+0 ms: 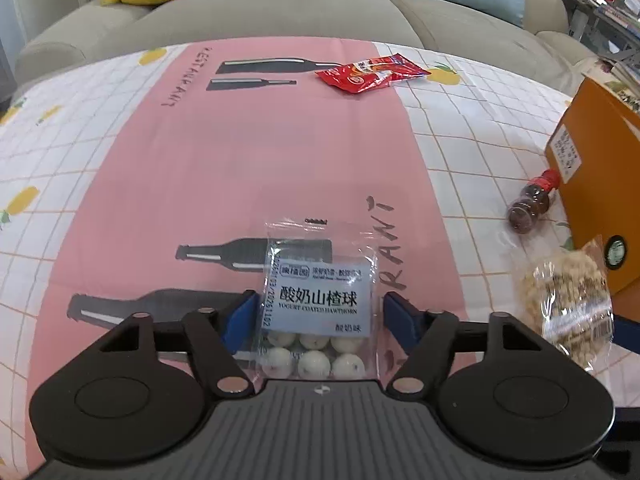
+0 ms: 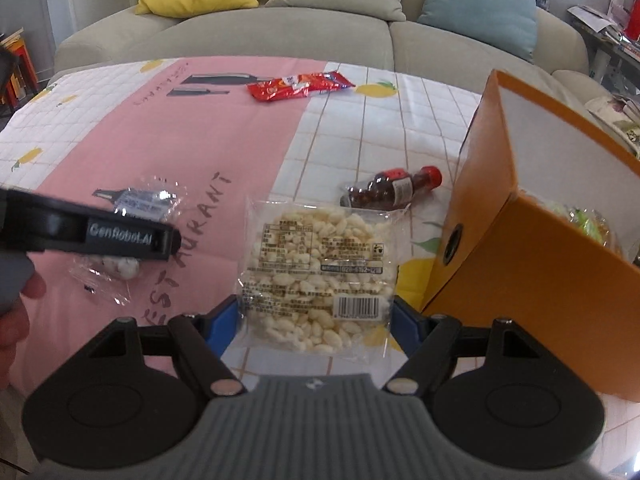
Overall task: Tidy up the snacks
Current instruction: 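Lift both packs and carry them over the orange box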
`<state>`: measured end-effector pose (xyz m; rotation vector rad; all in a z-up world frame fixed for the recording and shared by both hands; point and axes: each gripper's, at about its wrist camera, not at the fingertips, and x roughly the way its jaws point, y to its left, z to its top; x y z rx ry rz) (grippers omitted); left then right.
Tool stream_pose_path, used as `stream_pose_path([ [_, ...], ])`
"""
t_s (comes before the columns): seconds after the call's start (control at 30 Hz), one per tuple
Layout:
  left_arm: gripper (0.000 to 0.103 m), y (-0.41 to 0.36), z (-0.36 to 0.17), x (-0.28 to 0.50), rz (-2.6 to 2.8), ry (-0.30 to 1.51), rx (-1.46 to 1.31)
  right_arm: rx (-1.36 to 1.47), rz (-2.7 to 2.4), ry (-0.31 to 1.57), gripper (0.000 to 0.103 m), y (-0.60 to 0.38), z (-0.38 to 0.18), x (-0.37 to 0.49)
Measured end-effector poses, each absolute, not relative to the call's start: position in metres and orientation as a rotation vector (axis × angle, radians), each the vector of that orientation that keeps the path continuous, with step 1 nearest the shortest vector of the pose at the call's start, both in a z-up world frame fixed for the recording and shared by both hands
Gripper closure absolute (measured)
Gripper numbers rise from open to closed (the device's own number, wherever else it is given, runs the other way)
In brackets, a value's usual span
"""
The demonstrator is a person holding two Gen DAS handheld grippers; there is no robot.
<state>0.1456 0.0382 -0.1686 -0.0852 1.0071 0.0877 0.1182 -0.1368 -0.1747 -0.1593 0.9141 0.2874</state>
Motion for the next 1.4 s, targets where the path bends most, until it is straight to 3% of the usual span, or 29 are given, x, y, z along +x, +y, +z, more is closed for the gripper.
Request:
stream_pose_path([
  [0.07,0.033,0.037,-0.169,0.145,0.091,1.002,-0.072,-0.156,0.287,0.926,0.027,-0.137,-0.177,0.12],
  [0.33,0.038,0.047,-0.158,0.132,0.083,0.993,-0.128,-0.153,0.266,0.93,0.027,-0.136,-0.181,0.123],
  [0.87,0.038,0.031,-0.073,0.092,-0.025,0.885,-0.244,-0.103,0.271,0.784,0.027,-0.153,-0.11,0.087],
  [1.4,0.038,-0.056,-0.017,0.097,-0.236,0.853,-0.176,-0.001,0.13,0.713,0.027,-0.245,-0.053,0.061],
])
